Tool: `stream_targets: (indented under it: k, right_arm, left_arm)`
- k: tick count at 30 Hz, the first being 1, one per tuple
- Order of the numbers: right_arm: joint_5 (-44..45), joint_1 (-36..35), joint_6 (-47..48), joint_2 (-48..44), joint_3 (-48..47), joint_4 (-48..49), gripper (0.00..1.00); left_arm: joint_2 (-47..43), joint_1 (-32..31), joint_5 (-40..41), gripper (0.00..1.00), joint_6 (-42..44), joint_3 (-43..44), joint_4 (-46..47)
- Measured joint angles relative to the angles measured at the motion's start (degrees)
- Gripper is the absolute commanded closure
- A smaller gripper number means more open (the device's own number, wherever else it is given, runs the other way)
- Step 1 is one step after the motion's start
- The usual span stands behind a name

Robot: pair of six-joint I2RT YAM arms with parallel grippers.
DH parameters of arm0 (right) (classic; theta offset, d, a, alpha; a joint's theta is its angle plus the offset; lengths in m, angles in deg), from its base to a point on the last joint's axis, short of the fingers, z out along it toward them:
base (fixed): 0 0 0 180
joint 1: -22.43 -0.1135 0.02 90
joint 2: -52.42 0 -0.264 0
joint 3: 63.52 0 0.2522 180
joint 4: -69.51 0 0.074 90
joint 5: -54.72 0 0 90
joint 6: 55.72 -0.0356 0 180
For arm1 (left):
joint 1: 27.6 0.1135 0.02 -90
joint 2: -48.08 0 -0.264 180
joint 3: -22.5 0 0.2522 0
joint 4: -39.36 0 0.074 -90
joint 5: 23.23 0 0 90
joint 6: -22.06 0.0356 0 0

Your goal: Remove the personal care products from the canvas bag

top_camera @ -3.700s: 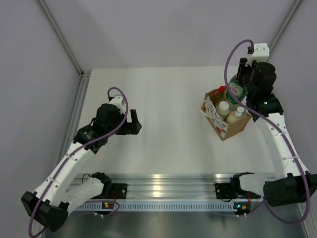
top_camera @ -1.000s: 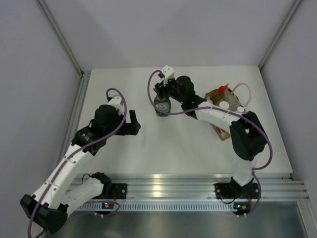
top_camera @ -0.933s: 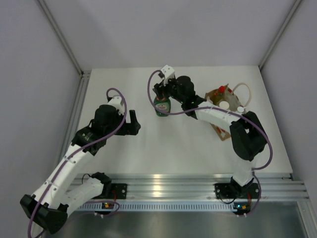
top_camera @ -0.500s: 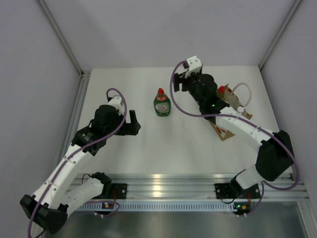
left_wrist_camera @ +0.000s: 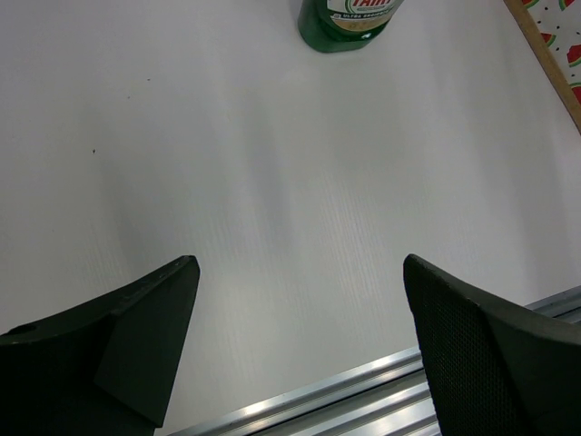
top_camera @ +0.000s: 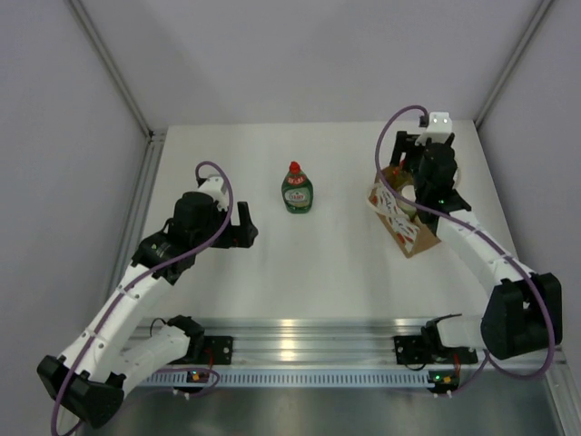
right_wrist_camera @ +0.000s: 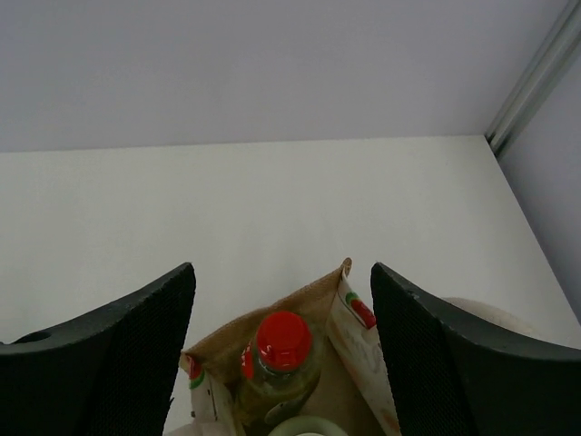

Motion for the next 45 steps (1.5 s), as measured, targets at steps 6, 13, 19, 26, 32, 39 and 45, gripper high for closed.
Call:
stream_targets:
  k: [6, 13, 19, 26, 32, 39, 45]
  right_arm:
    - [-2.23, 1.88, 1.77, 3.69, 1.01, 1.77, 0.31]
    - [-5.33, 3.39, 2.99, 7.30, 2.32, 3.72, 0.41]
    - [-5.55, 3.39, 3.02, 8.20, 3.39, 6.67, 0.45]
    - [-5.51, 3.41, 2.49, 10.45, 4.17, 8.31, 0.45]
    - [-5.60, 3.43, 2.29, 11.56, 4.39, 9.60, 0.54]
    - [-6.47, 3.65, 1.40, 12.52, 4.39, 10.47, 0.57]
    - [-7.39, 3.96, 0.02, 13.05, 4.35, 12.15, 0.78]
  left_arm:
    - [0.00, 0.00, -0.07, 0.02, 0.00, 0.00, 0.00]
    - [0.00, 0.00, -0.46, 0.02, 0.00, 0.00, 0.00]
    - [0.00, 0.00, -2.05, 0.02, 0.17, 0.00, 0.00]
    - [0.63, -0.04, -3.48, 0.02, 0.20, 0.00, 0.00]
    - [0.63, -0.04, -3.67, 0.02, 0.20, 0.00, 0.00]
    - [0.63, -0.04, -3.69, 0.02, 0.20, 0.00, 0.00]
    - [0.63, -0.04, -3.69, 0.02, 0.20, 0.00, 0.00]
